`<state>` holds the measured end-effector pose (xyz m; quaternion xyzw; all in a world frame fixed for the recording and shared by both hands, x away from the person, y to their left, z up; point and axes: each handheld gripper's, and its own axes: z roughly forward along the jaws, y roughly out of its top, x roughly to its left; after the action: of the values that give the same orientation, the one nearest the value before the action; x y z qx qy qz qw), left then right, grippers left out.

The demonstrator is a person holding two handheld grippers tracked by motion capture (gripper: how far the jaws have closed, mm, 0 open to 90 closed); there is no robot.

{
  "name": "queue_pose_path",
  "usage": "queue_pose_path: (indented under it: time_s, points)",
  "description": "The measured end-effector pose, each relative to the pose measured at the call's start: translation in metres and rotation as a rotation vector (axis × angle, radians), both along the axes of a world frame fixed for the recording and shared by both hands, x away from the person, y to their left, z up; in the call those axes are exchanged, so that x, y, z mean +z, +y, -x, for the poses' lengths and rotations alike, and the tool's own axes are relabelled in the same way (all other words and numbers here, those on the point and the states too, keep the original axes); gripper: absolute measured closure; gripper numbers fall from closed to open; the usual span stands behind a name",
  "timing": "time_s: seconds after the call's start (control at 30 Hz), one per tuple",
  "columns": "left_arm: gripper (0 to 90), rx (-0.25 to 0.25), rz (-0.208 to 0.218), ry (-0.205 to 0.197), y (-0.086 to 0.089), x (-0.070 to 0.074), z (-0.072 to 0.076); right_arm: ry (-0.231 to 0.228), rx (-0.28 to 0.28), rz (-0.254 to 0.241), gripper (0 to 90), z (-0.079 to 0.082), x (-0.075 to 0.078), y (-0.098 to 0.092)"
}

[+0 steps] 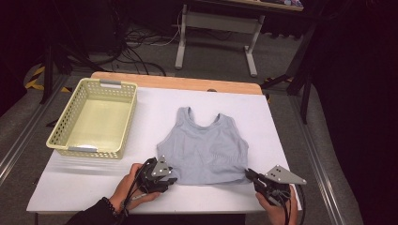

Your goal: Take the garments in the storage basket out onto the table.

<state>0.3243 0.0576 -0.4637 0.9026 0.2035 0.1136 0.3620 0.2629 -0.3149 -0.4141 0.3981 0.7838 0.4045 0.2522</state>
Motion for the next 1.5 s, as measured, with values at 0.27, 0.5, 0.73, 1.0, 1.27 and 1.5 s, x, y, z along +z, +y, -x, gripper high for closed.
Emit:
queue_pose_path:
  time_s: [0.27, 0.5, 0.73, 1.0, 1.27, 1.5]
  points:
    - [81.7, -0.021, -0.035, -0.014, 0.005, 0.003, -0.004, 0.091, -0.01, 0.008, 86.6, 0.003, -0.023, -0.004]
    - [82.7, -0.053, -0.035, -0.027, 0.014, 0.008, 0.008, 0.047, -0.023, -0.055, 67.8, -0.004, -0.023, -0.013]
    - [82.6, -0.061, -0.049, -0.023, 0.023, 0.005, 0.021, -0.053, 0.066, -0.03, 89.7, -0.031, -0.009, -0.003]
    - [82.5, -0.059, -0.023, -0.018, 0.025, 0.001, 0.023, -0.053, 0.122, 0.005, 90.0, -0.112, -0.008, 0.027]
    - [82.3, -0.031, -0.014, -0.037, 0.026, -0.002, 0.03, 0.094, 0.091, 0.088, 90.0, -0.167, -0.038, 0.039]
    - [82.3, 0.005, 0.008, -0.033, 0.026, -0.004, 0.037, 0.086, 0.035, 0.122, 90.0, -0.182, -0.043, 0.031]
